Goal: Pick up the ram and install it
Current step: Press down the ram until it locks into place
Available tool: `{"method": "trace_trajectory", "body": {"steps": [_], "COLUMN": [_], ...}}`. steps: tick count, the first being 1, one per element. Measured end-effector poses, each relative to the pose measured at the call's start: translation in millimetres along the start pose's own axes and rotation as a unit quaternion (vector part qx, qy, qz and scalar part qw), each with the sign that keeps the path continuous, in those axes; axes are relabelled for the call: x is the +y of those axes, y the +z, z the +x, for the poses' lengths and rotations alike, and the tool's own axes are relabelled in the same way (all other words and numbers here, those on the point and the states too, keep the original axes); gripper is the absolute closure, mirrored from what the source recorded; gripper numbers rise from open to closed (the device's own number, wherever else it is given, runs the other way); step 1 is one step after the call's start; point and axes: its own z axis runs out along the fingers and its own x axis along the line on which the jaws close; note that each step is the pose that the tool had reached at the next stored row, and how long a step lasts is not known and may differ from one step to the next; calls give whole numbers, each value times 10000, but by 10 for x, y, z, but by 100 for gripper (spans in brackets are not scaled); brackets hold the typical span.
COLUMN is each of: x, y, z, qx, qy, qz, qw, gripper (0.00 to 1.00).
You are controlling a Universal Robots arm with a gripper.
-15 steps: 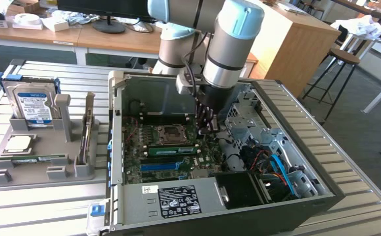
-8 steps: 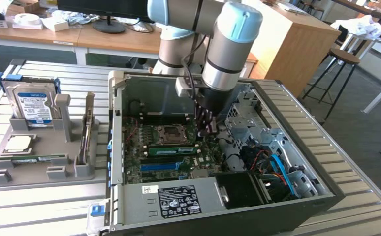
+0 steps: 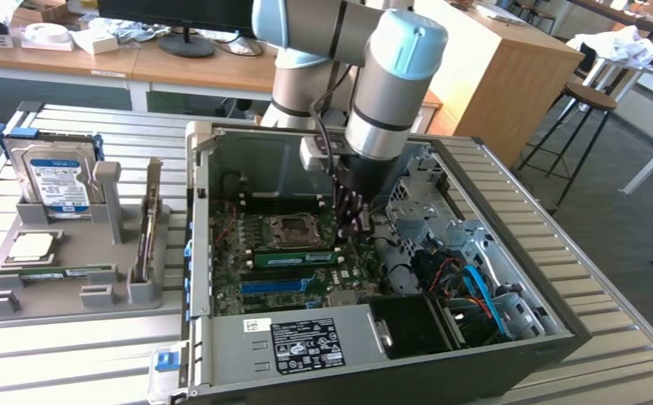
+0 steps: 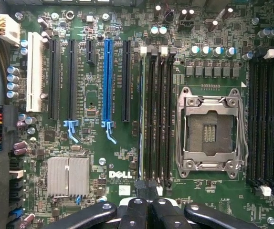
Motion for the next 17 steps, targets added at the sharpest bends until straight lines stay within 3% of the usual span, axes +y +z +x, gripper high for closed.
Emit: {"method": "trace_trajectory", "body": {"steps": [17], "x": [-29], "y": [31], "z": [1], "qx": [-1], "qy": [0], "qz": [-2], "qw": [10000], "gripper": [90]}}
